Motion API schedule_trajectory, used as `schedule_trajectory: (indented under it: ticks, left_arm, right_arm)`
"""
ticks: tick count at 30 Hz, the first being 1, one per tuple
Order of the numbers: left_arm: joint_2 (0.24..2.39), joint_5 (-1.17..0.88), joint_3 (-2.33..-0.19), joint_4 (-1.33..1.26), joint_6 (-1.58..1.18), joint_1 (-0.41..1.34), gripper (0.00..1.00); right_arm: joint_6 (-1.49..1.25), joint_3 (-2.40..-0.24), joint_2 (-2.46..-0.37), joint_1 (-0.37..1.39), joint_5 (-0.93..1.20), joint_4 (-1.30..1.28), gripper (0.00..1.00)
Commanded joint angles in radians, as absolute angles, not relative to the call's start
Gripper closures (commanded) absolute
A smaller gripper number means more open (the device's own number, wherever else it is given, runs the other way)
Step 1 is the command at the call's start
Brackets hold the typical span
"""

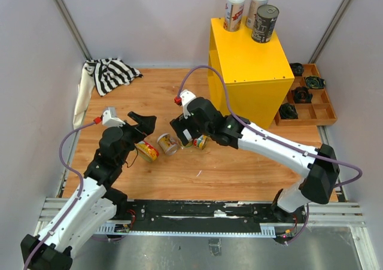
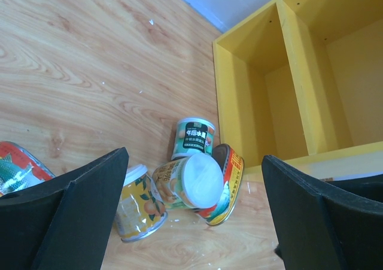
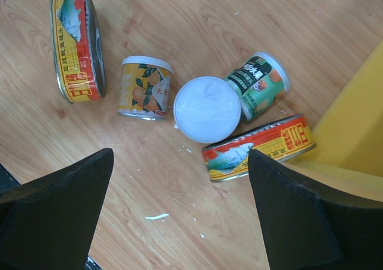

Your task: Place and organize the canned foods onto the counter

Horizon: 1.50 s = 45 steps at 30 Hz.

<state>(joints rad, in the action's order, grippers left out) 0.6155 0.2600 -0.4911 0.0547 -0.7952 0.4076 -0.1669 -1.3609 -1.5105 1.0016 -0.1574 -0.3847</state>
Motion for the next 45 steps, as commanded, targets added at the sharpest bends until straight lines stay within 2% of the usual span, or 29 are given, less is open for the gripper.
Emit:
schedule_trajectory:
  ticks: [1,11,45]
  left_arm:
    - [0.620,0.243,-0.480,0.044,-0.807,0.396,0.02]
    - [0.611,0.242,-0.462,0.053,-0.827,0.389,0.02]
    - [0.630,0.246,-0.445,0.043,-0.852,0.386,0.02]
  right_arm:
    - [-0.196,-1.336,-1.559,1.013,-0.123,-0.329,0.05]
    - [-0.206,-1.347,-1.670,0.983,-0.112,-0.316,0.00]
    - [-0.244,-1.363,-1.847,0.876,-0.060,-0.263,0.00]
